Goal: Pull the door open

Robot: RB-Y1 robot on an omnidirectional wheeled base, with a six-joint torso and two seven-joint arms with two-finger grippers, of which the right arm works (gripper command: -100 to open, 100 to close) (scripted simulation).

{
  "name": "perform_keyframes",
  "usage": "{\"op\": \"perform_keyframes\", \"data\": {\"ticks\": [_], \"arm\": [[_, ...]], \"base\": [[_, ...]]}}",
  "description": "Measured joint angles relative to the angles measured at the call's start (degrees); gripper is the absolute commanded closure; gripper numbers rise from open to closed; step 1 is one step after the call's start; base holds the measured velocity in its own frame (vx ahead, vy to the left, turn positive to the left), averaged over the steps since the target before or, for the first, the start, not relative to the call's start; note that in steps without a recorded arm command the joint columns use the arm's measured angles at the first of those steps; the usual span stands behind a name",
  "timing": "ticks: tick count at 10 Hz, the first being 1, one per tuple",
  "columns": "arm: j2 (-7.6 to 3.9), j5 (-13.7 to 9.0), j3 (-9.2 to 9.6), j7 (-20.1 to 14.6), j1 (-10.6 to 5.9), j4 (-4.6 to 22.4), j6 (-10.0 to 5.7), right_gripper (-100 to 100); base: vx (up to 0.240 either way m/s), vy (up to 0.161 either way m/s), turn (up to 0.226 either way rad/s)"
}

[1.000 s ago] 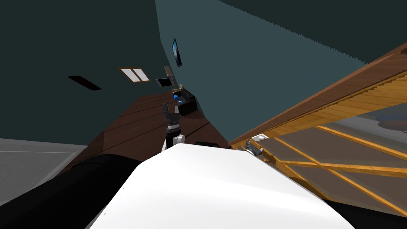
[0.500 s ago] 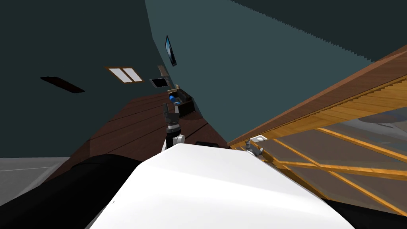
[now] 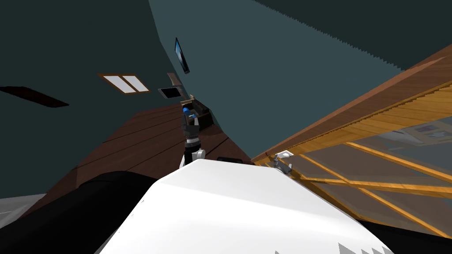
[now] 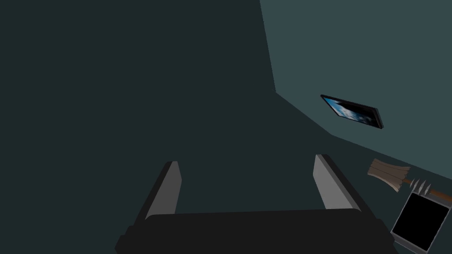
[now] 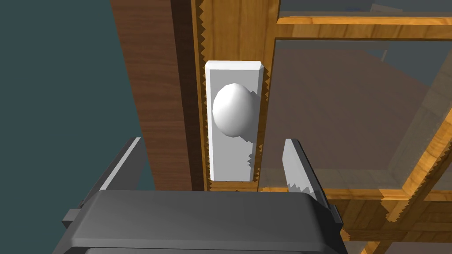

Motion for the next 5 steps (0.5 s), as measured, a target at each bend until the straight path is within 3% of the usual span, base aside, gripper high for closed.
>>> {"op": "perform_keyframes", "data": {"ticks": [5], "arm": [[-0.17,5.93,-1.34,-4.76,1.15,0.36,0.82,-100]], "base": [[0.107,-0.053,-0.097]]}}
